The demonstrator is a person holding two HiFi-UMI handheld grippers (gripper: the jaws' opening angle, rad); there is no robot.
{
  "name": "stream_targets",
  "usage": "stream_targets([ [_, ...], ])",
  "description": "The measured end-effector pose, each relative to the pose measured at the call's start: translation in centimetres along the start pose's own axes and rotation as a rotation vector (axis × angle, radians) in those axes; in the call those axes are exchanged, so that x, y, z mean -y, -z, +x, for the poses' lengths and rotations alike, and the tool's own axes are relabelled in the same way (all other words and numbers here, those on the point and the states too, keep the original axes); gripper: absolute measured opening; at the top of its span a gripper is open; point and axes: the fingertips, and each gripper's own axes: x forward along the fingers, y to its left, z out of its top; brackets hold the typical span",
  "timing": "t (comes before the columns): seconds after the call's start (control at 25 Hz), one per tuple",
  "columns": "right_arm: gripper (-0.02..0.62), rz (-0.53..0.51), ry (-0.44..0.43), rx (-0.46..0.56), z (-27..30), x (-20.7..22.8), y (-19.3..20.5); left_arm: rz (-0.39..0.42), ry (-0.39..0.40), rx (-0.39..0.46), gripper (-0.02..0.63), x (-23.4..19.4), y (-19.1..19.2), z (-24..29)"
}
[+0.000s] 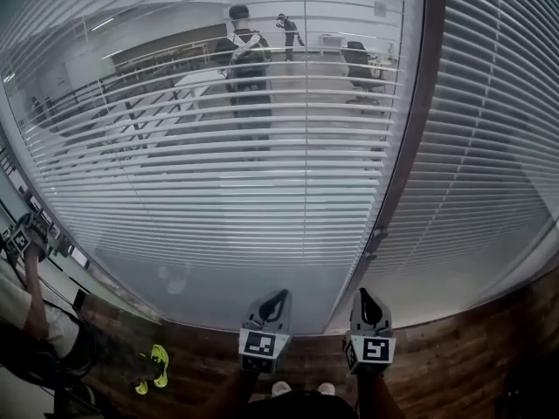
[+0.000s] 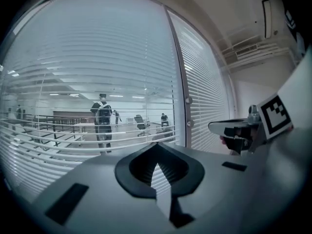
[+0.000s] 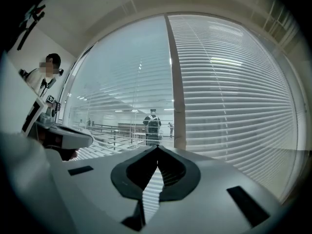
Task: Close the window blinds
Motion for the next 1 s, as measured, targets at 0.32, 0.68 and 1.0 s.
stream_targets([
  [0.32, 0.003, -0.008, 0.013, 0.04, 1.8, 2.5, -0.4, -0.06, -0.061, 0.029, 0.0, -0.9, 0.9, 0.2],
  [0.68, 0.053, 0.045, 0.101, 0.1, 4.4, 4.4, -3.0, -0.069, -0.063, 0.026, 0.0, -0.5, 1.0, 1.7],
  [1.0, 0.099, 0.041, 0.106, 0.154, 6.1, 5.6, -5.6, -0.065, -0.056, 0.034, 0.0, -0.2, 0.5, 2.2],
])
